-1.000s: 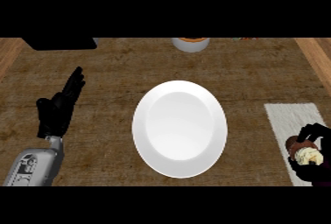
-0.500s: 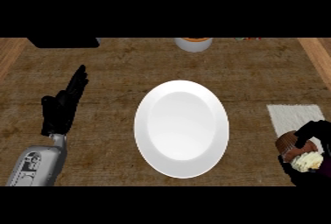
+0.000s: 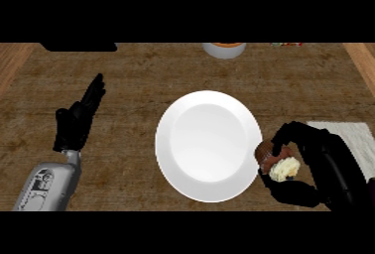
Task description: Pick the cupcake from the placemat and place it in the plate
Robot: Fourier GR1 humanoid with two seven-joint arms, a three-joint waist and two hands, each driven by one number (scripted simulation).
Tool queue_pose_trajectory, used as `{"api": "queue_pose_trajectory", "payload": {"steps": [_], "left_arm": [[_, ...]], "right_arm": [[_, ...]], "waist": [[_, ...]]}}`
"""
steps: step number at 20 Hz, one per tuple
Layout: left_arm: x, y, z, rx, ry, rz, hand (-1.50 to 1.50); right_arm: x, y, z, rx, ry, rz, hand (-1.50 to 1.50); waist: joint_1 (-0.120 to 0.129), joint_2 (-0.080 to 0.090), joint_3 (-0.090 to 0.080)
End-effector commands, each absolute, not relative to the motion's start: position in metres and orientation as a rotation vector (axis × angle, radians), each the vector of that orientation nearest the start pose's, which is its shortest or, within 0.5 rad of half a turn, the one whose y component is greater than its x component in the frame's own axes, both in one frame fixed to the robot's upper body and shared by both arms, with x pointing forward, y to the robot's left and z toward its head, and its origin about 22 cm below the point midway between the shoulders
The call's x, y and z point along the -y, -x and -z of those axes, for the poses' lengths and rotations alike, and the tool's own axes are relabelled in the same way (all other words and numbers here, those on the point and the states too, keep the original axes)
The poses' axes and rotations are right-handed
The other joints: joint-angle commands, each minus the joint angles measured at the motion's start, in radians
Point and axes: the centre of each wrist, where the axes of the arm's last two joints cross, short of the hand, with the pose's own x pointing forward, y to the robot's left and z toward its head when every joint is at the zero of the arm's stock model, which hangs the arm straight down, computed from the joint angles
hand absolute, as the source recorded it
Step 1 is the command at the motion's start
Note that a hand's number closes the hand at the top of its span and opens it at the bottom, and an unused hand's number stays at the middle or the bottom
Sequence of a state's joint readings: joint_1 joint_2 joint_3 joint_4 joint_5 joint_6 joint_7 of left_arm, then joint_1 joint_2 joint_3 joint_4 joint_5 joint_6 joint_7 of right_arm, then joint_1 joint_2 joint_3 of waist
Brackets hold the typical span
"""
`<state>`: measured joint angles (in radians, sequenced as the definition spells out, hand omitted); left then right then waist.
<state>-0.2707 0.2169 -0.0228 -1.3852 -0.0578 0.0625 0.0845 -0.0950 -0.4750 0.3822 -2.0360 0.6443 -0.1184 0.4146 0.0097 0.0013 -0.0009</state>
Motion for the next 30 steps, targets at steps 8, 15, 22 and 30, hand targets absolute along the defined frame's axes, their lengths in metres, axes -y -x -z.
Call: {"api": "queue_pose_trajectory", "payload": {"steps": [8,15,22,30], "left_arm": [[-0.263,-0.308,-0.043,1.563,-0.227,0.228,0.00],[-0.245,-0.304,-0.041,1.568,-0.225,0.226,0.00],[-0.263,-0.304,-0.047,1.578,-0.201,0.228,0.00],[-0.261,-0.308,-0.040,1.535,-0.231,0.204,0.00]], "right_arm": [[0.109,-0.276,-0.086,1.594,0.800,-1.008,1.50],[0.070,-0.305,-0.043,1.404,0.704,-0.983,-1.50],[0.063,-0.324,-0.003,1.439,0.615,-0.881,-1.50],[0.082,-0.319,-0.026,1.646,0.408,-0.475,-1.50]], "waist": [[0.005,0.001,0.001],[0.004,0.001,0.001],[0.005,0.002,0.001],[-0.006,0.001,0.002]]}}
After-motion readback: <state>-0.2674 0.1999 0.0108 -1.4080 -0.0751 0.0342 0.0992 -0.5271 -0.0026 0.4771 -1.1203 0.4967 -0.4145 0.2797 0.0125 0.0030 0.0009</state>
